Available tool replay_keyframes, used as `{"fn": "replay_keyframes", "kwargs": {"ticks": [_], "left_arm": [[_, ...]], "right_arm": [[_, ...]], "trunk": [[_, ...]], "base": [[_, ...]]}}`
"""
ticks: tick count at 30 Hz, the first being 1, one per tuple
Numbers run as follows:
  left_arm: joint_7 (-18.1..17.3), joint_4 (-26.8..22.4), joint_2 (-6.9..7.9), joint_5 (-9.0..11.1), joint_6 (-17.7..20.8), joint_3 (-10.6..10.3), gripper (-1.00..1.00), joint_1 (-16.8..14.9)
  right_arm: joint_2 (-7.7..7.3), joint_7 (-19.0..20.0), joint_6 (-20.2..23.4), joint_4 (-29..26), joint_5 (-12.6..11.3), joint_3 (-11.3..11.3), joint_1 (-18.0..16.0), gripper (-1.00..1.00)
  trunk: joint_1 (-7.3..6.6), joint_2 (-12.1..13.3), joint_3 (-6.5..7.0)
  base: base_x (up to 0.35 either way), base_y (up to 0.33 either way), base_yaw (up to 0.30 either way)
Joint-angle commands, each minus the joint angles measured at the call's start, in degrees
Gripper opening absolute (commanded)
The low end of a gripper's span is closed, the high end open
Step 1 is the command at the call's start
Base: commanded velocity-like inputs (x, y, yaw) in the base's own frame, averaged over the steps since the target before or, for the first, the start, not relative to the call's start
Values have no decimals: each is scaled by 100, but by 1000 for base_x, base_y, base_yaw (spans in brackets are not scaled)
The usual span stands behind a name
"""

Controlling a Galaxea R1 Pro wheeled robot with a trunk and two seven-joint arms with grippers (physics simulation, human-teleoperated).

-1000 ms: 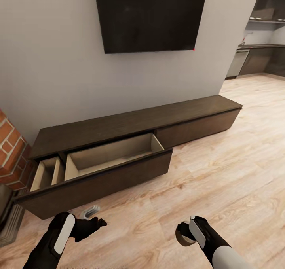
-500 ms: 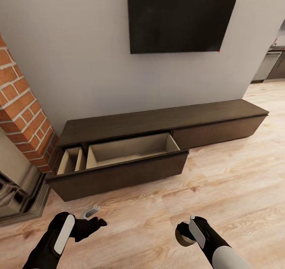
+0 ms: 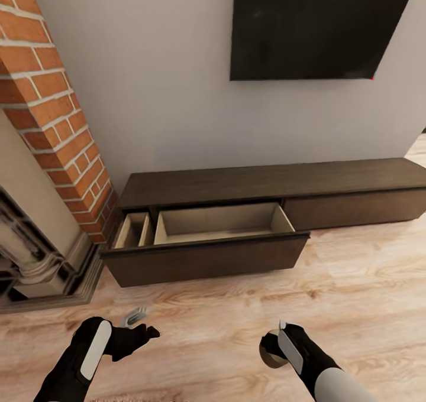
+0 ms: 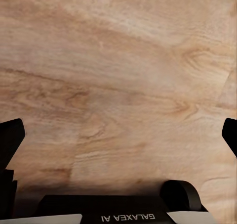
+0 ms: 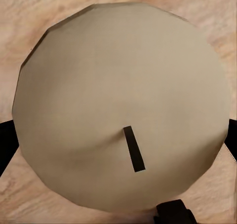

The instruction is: Place each of the two pumpkins and all three candles from the living room inside a cabinet in the living room (use any cabinet), then make sure every cabinet is closed, and position the cauldron so it is next to a table in the living room.

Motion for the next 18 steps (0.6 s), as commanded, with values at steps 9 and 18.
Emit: {"fn": "replay_keyframes", "kwargs": {"ticks": [9,18], "left_arm": [[-2,0,3,1,-2,1,100,0],[-8,1,3,-4,-4,2,100,0]], "right_arm": [[4,-5,20,7,7,94,-2,-100],[0,-12,10,23,7,94,-7,-100]], "trunk": [[0,0,0],[0,0,0]], "base": [[0,0,282],[0,0,282]]}}
